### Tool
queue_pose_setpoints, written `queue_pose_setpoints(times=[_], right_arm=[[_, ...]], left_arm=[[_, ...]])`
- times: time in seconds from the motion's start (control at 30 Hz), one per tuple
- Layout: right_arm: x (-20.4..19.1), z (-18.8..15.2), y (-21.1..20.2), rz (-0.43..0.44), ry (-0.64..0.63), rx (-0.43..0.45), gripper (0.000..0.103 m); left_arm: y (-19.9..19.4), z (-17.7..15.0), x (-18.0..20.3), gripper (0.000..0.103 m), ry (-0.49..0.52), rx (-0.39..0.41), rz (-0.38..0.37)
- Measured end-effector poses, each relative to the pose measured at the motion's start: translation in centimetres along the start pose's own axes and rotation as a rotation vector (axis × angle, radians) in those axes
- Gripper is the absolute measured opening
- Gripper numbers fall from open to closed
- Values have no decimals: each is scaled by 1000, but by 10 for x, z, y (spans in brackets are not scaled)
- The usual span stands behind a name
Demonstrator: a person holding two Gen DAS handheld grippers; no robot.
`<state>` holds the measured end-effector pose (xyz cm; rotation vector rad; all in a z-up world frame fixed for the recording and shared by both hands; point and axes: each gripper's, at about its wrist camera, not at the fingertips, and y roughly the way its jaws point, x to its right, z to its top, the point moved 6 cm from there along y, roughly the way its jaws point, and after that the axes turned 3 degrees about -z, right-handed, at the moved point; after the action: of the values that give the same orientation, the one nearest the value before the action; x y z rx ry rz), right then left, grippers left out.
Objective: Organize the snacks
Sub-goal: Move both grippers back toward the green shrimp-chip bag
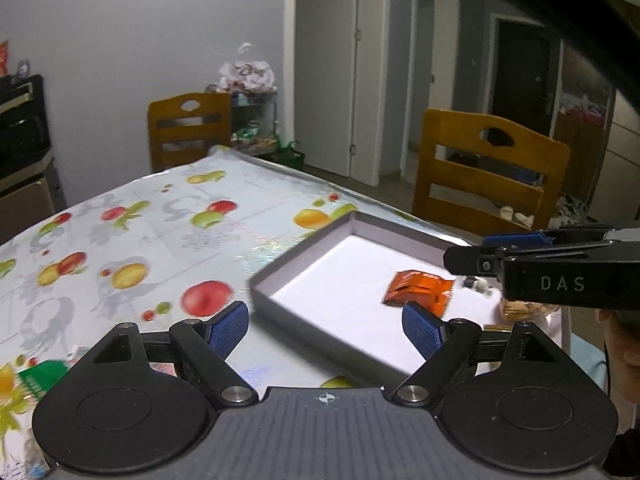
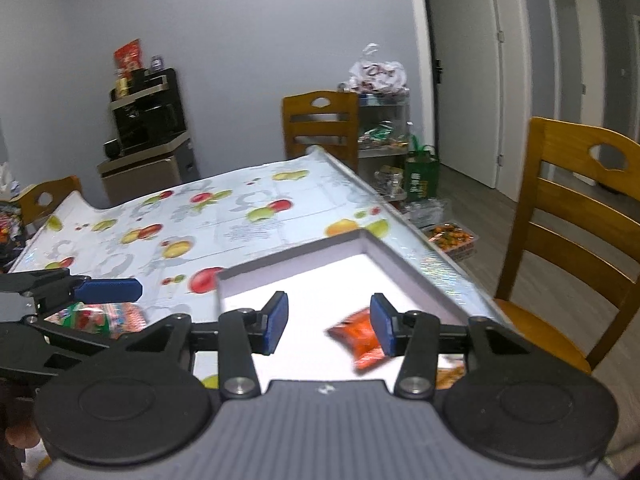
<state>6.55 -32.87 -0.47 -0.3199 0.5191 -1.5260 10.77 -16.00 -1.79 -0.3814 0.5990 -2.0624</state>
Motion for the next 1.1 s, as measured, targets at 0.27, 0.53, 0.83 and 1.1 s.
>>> queue_pose_setpoints(times=[0.27,0.53,0.83,1.1], right_arm=[[-65,3,4,89,-68,-7,46],[-115,-3,5,146,-129,-19,52],[-161,-7,4,217,-211,-19,58],[-213,-47,18,299,-346,-76,58]], left_arm=[[-51,-7,-56,86,-74,63,82],[-91,-16,-117,87,-164,108,185],[-129,-30,-186,87,-300,163,310],[-138,-61,-215,87,-331,109,372]])
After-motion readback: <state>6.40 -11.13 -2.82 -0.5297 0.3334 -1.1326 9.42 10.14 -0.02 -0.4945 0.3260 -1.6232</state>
